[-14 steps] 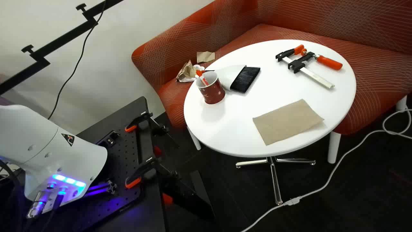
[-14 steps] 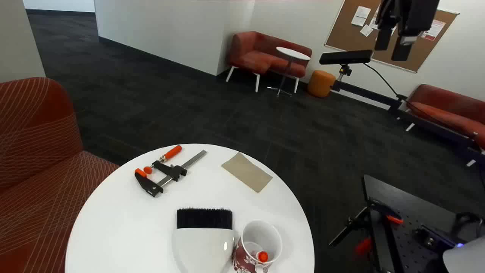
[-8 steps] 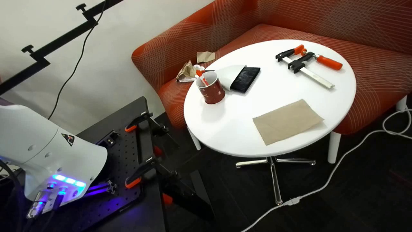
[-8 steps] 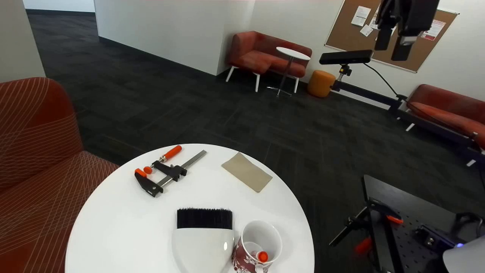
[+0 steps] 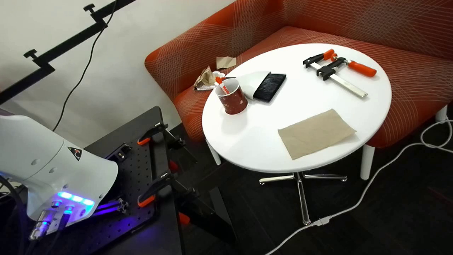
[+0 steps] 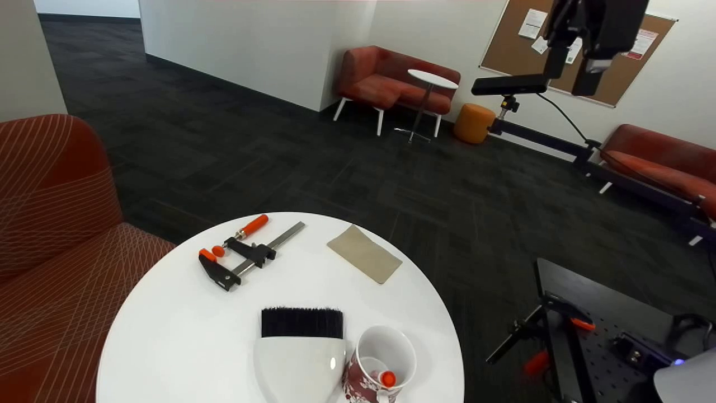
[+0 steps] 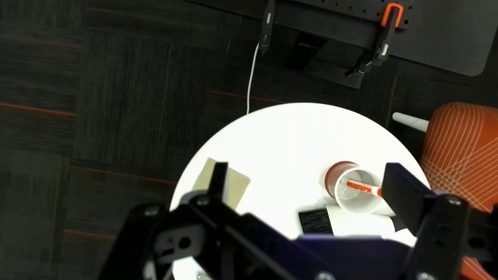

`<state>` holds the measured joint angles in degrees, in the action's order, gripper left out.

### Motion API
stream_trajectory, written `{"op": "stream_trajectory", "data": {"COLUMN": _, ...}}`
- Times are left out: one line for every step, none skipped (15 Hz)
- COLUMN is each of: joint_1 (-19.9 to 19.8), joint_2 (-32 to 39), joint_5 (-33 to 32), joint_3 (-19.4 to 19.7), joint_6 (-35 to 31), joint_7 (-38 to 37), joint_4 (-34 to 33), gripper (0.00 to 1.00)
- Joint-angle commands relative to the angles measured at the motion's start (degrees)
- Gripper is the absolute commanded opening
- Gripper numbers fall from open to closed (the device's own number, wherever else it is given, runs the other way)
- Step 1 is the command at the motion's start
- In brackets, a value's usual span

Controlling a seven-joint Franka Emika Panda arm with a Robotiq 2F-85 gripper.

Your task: Pick up the pen from the mug cup and put it on the table.

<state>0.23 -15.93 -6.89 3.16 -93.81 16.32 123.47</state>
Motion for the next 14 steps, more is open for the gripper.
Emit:
{"op": "stream_trajectory", "data": {"joint_1": 1.9, "joint_2": -0.3, "joint_5": 2.6, "joint_3": -0.6, "joint_6": -4.9, "joint_7": 3.9, "joint_4": 3.5, "gripper": 1.0}}
{"op": "stream_trajectory", "data": {"joint_1": 2.5, "joint_2": -0.1, "joint_5": 3.5, "joint_3": -0.8, "joint_6": -5.7, "joint_7": 4.4, "joint_4": 4.4, "gripper": 1.0}}
{"op": "stream_trajectory", "data": {"joint_1": 3.0, "joint_2": 0.0, "joint_5": 4.7, "joint_3": -1.1, "joint_6": -6.4, "joint_7": 5.1, "joint_4": 5.3, "gripper": 1.0}}
{"op": "stream_trajectory", "data": {"joint_1": 3.4, "joint_2": 0.1, "joint_5": 5.9, "joint_3": -1.4, "joint_6": -7.0, "joint_7": 4.8, "joint_4": 6.0, "gripper": 1.0}}
{"op": "stream_trajectory", "data": {"joint_1": 3.8, "joint_2": 0.3, "joint_5": 7.2, "joint_3": -1.8, "joint_6": -7.0, "joint_7": 3.7, "joint_4": 6.7, "gripper": 1.0}}
{"op": "stream_trajectory", "data": {"joint_1": 4.0, "joint_2": 0.7, "joint_5": 8.1, "joint_3": -2.3, "joint_6": -6.6, "joint_7": 2.0, "joint_4": 7.0, "gripper": 1.0}}
{"op": "stream_trajectory", "data": {"joint_1": 4.1, "joint_2": 1.2, "joint_5": 9.2, "joint_3": -3.0, "joint_6": -6.6, "joint_7": -1.0, "joint_4": 7.4, "gripper": 1.0}}
{"op": "stream_trajectory", "data": {"joint_1": 4.0, "joint_2": 1.8, "joint_5": 10.4, "joint_3": -3.6, "joint_6": -7.0, "joint_7": -3.9, "joint_4": 7.7, "gripper": 1.0}}
{"op": "stream_trajectory", "data": {"joint_1": 4.0, "joint_2": 2.7, "joint_5": 11.8, "joint_3": -4.2, "joint_6": -7.4, "joint_7": -6.9, "joint_4": 7.9, "gripper": 1.0}}
{"op": "stream_trajectory", "data": {"joint_1": 4.1, "joint_2": 3.6, "joint_5": 13.1, "joint_3": -4.7, "joint_6": -7.5, "joint_7": -9.9, "joint_4": 7.8, "gripper": 1.0}}
{"op": "stream_trajectory", "data": {"joint_1": 4.0, "joint_2": 4.8, "joint_5": 14.8, "joint_3": -5.1, "joint_6": -7.8, "joint_7": -12.6, "joint_4": 7.7, "gripper": 1.0}}
{"op": "stream_trajectory", "data": {"joint_1": 4.0, "joint_2": 6.0, "joint_5": 16.7, "joint_3": -5.3, "joint_6": -8.5, "joint_7": -15.0, "joint_4": 7.7, "gripper": 1.0}}
{"op": "stream_trajectory", "data": {"joint_1": 3.9, "joint_2": 7.1, "joint_5": 18.5, "joint_3": -5.6, "joint_6": -9.7, "joint_7": -17.4, "joint_4": 7.8, "gripper": 1.0}}
{"op": "stream_trajectory", "data": {"joint_1": 3.9, "joint_2": 8.3, "joint_5": 20.2, "joint_3": -5.9, "joint_6": -11.3, "joint_7": -19.5, "joint_4": 8.0, "gripper": 1.0}}
